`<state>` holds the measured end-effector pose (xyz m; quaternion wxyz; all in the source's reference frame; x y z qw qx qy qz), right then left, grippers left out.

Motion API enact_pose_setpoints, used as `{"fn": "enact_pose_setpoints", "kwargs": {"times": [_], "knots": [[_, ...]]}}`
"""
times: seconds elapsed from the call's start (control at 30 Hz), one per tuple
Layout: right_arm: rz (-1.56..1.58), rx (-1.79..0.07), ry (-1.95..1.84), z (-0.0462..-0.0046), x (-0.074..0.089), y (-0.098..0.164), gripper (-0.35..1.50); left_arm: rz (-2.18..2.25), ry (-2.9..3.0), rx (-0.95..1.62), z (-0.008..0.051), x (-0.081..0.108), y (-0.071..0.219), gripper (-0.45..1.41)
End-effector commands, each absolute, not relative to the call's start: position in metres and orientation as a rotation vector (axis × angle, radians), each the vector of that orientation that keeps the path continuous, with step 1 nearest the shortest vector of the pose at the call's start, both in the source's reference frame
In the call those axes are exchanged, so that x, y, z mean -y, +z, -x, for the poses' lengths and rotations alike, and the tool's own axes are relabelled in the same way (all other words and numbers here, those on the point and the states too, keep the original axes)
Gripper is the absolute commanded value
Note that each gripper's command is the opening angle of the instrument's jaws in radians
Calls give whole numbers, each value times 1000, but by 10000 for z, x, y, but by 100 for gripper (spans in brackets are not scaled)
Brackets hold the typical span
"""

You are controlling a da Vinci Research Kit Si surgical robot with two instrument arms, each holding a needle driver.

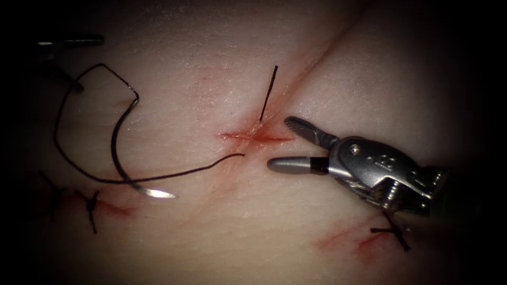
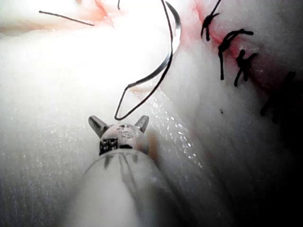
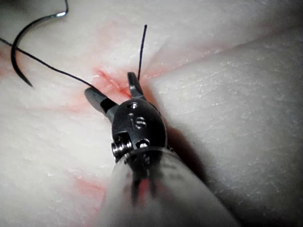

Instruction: Wound Closure

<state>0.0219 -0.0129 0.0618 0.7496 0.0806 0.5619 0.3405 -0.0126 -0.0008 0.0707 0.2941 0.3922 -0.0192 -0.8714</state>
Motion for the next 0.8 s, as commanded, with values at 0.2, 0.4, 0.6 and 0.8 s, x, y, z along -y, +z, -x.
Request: {"fn": "enact_pose_setpoints", "kwargs": {"times": [0.2, 0.4, 0.6, 0.8], "knots": [[-178, -1228, 744, -227, 135, 625, 98, -1052, -2308, 48, 133, 12, 715, 61], [-175, -1228, 744, -229, 137, 626, 98, -1072, -2304, 47, 138, 9, 716, 54], [-173, -1228, 743, -229, 139, 627, 98, -1072, -2305, 49, 142, 8, 718, 37], [-171, -1227, 745, -231, 138, 628, 99, -1089, -2332, 25, 135, 8, 717, -27]]}}
